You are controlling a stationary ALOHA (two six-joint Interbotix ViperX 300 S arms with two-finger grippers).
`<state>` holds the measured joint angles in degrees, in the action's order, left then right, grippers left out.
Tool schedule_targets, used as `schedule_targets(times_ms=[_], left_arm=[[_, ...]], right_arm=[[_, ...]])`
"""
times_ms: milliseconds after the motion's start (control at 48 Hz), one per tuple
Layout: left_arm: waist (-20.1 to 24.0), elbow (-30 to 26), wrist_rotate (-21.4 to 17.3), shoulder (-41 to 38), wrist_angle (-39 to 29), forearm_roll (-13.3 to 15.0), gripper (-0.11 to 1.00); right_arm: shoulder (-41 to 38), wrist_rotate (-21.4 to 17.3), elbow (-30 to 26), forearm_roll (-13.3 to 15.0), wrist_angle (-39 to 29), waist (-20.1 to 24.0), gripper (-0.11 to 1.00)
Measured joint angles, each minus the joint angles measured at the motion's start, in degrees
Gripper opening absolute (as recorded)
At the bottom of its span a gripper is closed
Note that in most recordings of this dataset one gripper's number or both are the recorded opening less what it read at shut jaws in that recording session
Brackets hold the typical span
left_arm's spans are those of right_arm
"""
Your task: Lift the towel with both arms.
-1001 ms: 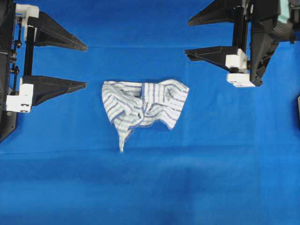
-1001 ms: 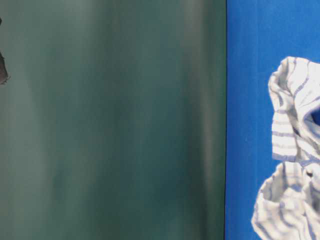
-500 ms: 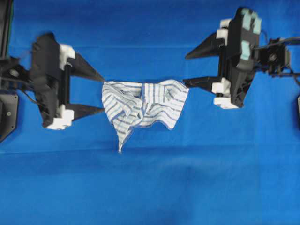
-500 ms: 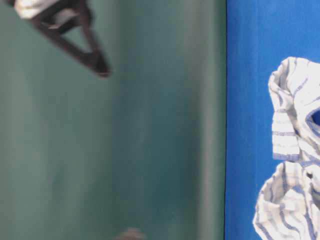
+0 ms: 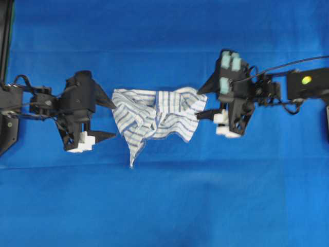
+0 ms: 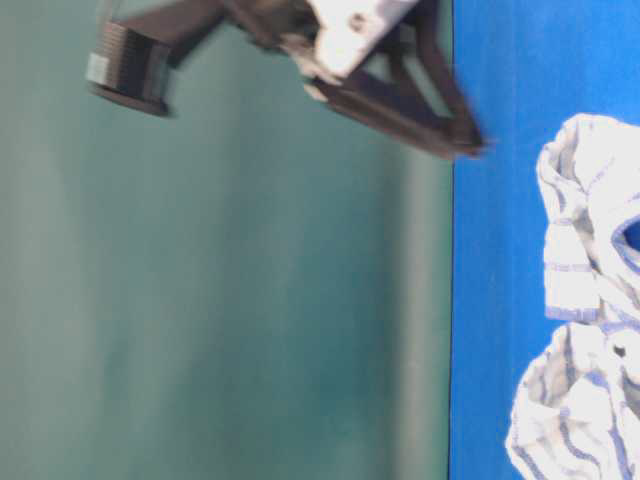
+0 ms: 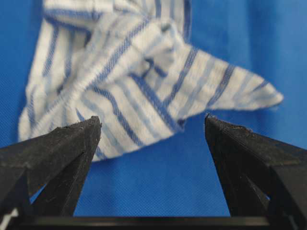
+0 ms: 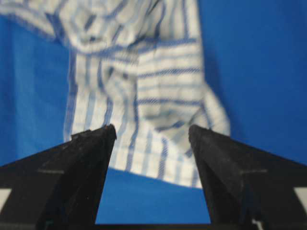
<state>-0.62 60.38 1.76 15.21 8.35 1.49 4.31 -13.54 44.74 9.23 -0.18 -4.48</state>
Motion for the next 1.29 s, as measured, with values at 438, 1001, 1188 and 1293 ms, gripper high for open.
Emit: schedule_targets(times_ms=[438, 1001, 1188, 1293], left_arm=[[-0.62, -1.58, 0.00, -13.89, 9.40, 0.00, 0.92], [-0.70, -2.20, 0.26, -17.31, 10.20, 0.00, 0.49], [-0.70, -2.46, 0.44, -16.79, 8.61, 0.00, 0.07], [-0.70, -2.55, 0.62, -14.68, 6.59, 0.00, 0.07]], right_arm=[[-9.14, -0.18, -0.70, 0.00, 5.89, 1.23, 0.65], [-15.21, -0.18, -3.87, -0.53, 9.58, 1.41, 0.47], [-15.21, -0.18, -3.87, -0.44, 9.58, 1.41, 0.01], [-14.59, -0.18, -3.52, -0.53, 8.79, 1.41, 0.01]])
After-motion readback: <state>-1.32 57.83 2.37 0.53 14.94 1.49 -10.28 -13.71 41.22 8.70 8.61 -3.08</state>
